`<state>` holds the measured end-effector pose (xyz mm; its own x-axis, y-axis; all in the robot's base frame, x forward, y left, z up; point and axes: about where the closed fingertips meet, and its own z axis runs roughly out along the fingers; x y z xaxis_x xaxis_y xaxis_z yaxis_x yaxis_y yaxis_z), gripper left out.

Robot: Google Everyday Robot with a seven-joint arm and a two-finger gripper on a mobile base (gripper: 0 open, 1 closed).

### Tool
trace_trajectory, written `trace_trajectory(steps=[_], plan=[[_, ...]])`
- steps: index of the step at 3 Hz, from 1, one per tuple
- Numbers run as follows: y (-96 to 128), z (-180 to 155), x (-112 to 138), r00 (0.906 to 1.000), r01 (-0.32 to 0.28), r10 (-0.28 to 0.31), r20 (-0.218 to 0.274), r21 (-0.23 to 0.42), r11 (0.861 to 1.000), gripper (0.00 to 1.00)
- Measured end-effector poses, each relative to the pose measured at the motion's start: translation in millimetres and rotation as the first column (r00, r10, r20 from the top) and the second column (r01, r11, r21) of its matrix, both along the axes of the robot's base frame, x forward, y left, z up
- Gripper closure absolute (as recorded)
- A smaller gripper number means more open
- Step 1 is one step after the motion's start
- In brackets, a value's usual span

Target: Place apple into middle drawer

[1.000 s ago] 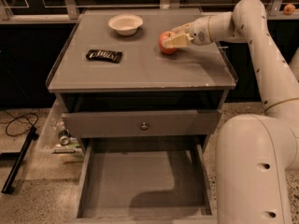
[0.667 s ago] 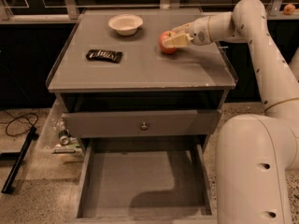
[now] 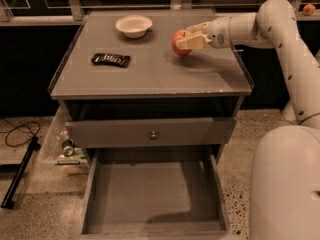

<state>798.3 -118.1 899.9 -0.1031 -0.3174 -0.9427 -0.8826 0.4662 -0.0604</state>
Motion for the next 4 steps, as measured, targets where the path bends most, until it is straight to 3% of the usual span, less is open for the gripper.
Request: trace_trajectory(steps=[2, 4], plan=[[-14, 40, -73, 0.9941, -0.009, 0.004, 0.108, 0.037, 0.999, 1.0], [-48, 64, -174, 0.9848, 0.054, -0.06, 0.163, 0.043, 0.998, 1.0]])
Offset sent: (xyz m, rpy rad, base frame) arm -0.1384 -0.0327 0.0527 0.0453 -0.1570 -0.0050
